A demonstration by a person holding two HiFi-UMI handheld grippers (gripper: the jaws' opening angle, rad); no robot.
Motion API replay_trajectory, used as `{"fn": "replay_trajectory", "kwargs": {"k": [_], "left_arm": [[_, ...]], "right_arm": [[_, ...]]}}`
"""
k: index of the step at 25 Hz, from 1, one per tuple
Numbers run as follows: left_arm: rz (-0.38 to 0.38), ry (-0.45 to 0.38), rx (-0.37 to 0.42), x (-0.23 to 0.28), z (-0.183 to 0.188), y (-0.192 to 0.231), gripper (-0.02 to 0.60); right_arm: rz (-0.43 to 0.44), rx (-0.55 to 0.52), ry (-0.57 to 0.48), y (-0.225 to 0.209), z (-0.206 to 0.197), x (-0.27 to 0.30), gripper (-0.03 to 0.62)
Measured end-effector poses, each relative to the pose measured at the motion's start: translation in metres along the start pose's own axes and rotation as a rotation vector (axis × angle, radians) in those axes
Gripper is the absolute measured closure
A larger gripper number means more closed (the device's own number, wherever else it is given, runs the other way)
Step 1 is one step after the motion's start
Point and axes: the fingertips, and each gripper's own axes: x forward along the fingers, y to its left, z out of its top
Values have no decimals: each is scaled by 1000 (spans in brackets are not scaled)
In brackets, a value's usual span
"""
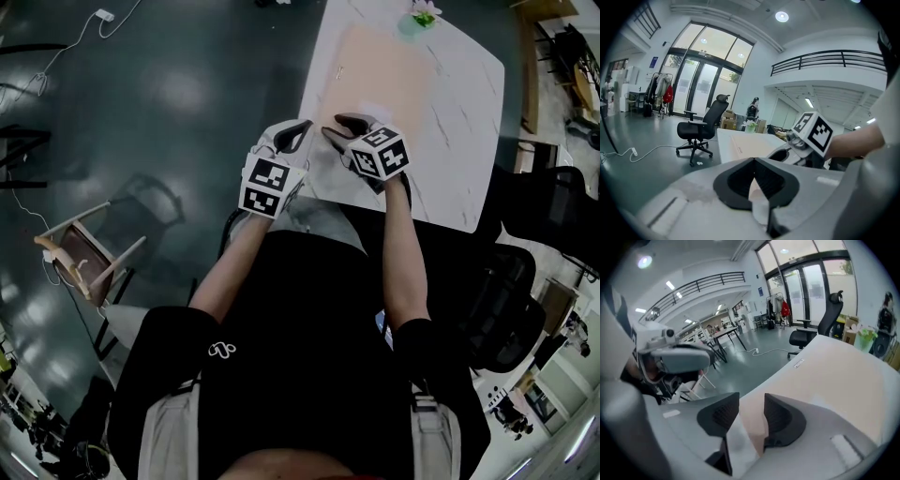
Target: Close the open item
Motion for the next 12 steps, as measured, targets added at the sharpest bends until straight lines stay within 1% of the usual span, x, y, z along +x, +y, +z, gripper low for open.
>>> {"fn": "replay_trajectory", "kwargs": {"k": [2,4,8,9,12], "left_arm": [[1,2,-7,5,0,1,581],[6,12,-8,11,-1,4,581],[27,24,-13,21,5,12,581],[32,25,-14,23,7,13,581],[48,21,-17,30,15,19,581]], "right_arm": [[12,79,-39,-12,7,-4,469],[-17,106,-57,-28,14,-5,521],[-87,91,-44,-56,26,-3,594],[-103,87,-47,-63,30,-3,603],[-155,70,-53,-84,45,0,603]]}}
